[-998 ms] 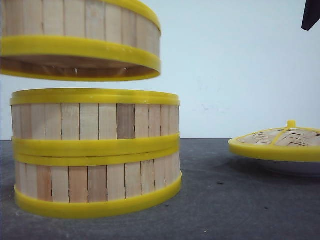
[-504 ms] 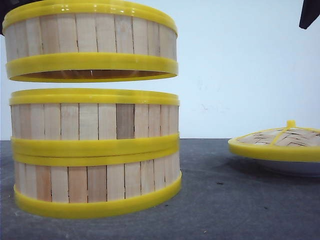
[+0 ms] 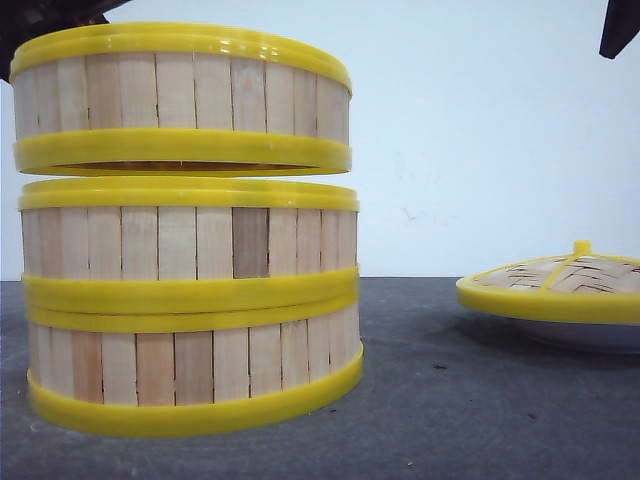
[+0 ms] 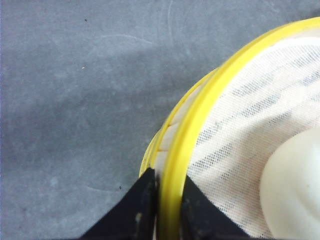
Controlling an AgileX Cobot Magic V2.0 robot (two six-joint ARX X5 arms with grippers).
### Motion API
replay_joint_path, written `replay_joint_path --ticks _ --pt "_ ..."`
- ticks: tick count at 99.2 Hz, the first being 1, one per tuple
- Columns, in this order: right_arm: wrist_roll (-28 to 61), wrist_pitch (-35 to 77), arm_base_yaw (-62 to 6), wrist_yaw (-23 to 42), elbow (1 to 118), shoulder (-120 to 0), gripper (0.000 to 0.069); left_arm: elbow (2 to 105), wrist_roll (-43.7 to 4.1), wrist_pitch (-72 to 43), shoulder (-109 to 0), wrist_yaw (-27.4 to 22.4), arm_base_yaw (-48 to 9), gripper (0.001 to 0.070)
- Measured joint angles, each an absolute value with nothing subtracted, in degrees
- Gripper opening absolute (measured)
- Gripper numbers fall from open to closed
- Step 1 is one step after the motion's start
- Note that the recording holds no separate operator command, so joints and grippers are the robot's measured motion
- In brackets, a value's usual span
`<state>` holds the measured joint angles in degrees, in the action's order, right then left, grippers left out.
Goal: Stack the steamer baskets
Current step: 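Grasp the one-bun basket with the left gripper and lift it over the stack, then lower the held basket onto the top of the stack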
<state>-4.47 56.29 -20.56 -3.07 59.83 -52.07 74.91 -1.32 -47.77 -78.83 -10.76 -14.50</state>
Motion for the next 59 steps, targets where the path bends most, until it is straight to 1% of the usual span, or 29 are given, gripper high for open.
replay_joint_path --ticks 59 --pt "-4.47 56.29 -20.56 -3.05 59.83 -52.07 0.0556 74.91 -1.34 -47.77 -80.99 -11.66 -15.57 0.0028"
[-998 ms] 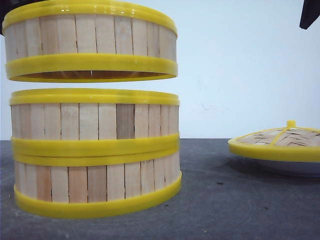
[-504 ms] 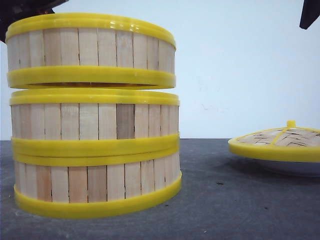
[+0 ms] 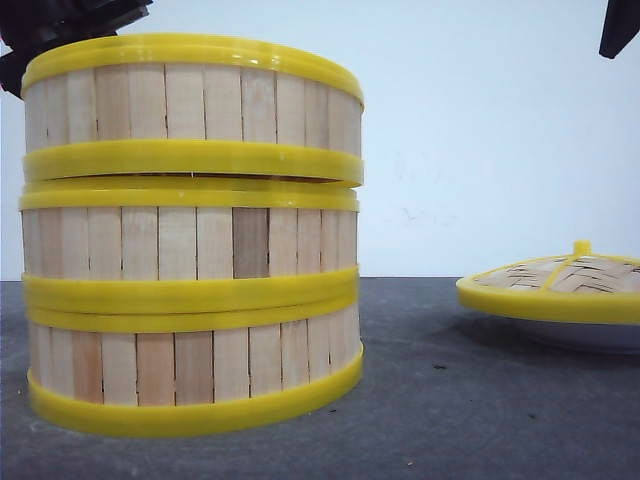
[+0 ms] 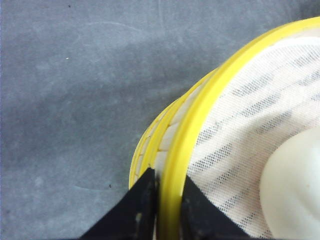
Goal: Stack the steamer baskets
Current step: 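Lower the held basket onto the top of the stack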
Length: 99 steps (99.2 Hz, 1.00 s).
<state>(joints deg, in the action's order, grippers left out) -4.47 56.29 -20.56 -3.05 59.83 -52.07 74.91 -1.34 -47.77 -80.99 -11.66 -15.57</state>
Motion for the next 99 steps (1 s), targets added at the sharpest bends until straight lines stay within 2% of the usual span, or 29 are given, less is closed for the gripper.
replay_joint_path --ticks 99 --pt "-4.47 56.42 -20.56 -3.05 59.83 -52.07 0.0556 74.91 -1.37 -47.77 -81.01 -10.79 -15.62 0.0028"
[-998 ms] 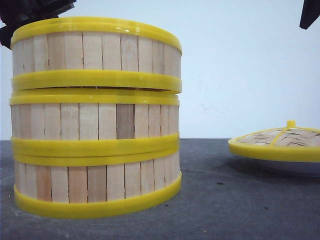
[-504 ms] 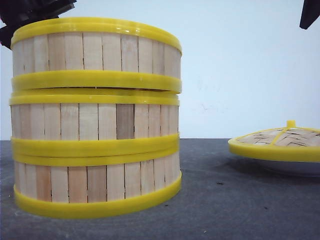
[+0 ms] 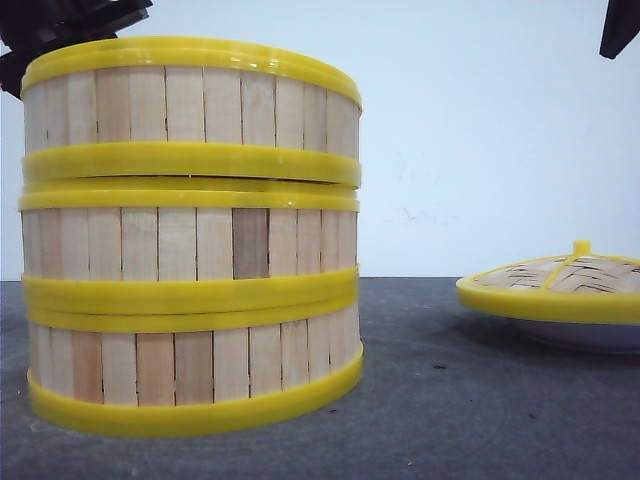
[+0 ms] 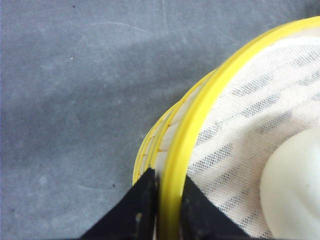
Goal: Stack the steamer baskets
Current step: 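Lower the held basket onto the top of the stack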
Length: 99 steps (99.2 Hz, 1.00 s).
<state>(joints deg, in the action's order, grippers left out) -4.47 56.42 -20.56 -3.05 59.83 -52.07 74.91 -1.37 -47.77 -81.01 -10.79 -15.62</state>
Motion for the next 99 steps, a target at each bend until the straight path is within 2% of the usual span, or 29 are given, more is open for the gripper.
replay_joint_path --ticks 99 --pt "-4.47 57.58 -20.56 -3.05 59.83 -52.07 0.0556 74.91 -1.78 -48.4 -81.06 -8.8 -15.62 0.0032"
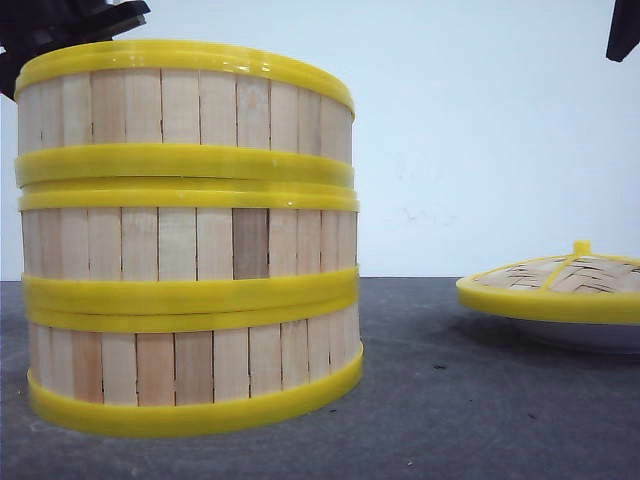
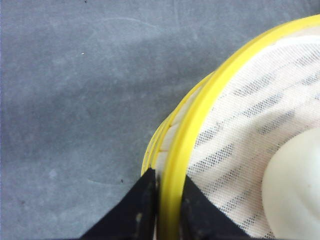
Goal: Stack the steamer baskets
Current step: 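Lower the held basket onto the top of the stack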
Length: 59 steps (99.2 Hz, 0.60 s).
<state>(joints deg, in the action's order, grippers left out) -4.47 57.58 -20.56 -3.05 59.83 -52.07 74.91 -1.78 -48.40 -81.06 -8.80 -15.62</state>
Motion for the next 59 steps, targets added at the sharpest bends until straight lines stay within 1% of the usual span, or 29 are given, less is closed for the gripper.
replay_joint_path --ticks 7,20,33,49,59 --pt "-4.47 57.58 -20.56 -3.05 59.83 -52.07 0.0556 74.91 -2.11 -48.31 -81.06 -8.91 -15.62 0.0053" --pt "-4.47 57.58 -20.56 -3.07 59.83 -52.07 0.0556 74.91 -2.46 -48.05 -81.06 -8.95 -15.62 0.0139" --pt "-4.47 57.58 -20.56 -3.05 59.83 -52.07 0.0556 74.91 -2.59 -48.16 -81.06 -9.04 -15.62 0.0168" --pt "-4.47 57.58 -20.56 -3.05 59.83 -52.07 0.0556 74.91 -2.59 -48.16 -81.06 -9.34 -15.62 0.0225" --pt "-4.47 57.58 -20.56 -3.05 59.83 -52.07 0.0556 74.91 -2.59 -48.16 -81.06 -11.38 -15.62 0.026"
